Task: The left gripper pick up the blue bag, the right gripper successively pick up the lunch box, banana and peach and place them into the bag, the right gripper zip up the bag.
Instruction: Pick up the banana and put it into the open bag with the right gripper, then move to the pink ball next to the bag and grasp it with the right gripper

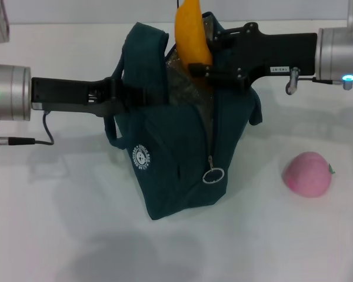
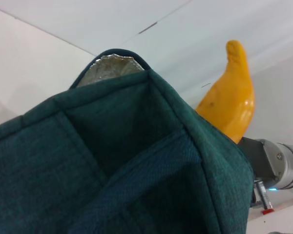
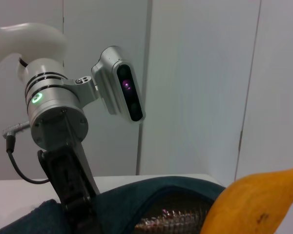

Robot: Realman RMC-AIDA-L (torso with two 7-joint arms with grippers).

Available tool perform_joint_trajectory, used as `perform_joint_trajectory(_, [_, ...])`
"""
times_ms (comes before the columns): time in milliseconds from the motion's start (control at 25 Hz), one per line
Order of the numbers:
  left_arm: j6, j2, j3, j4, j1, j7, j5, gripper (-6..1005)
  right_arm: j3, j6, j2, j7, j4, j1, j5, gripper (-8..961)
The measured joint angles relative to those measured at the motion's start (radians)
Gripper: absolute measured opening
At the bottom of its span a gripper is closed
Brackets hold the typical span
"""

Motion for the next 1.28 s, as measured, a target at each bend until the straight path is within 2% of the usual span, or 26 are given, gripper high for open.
perform_joint_trajectory(320, [-0.006, 0.000, -0.013, -0.001, 0.012, 0.011, 0.000, 56, -0.014, -0.024, 0.004, 0.000, -0.111, -0.082, 0.007, 488])
perform_joint_trajectory(440, [-0.014, 0.000, -0.013, -0.001, 0.016, 0.011, 0.000, 56, -0.024, -0.024, 0.005, 0.004, -0.126, -0.092, 0.009, 491])
perform_joint_trajectory(960, [-0.019, 0.000, -0.013, -0.001, 0.035, 0.013, 0.000, 56, -0.020, -0.062, 0.002, 0.013, -0.184, -0.138, 0.048, 784])
perform_joint_trajectory(1080, [-0.021, 0.001, -0.013, -0.001, 0.043, 0.014, 0.000, 56, -0.008, -0.085, -0.003, 0.041, -0.256, -0.184, 0.064, 868])
perform_joint_trajectory(1280, [-0.022, 0.001, -0.013, -0.002, 0.060, 0.025, 0.000, 56, 0.008, -0.086, -0.021, 0.197, -0.487, -0.278, -0.005, 864])
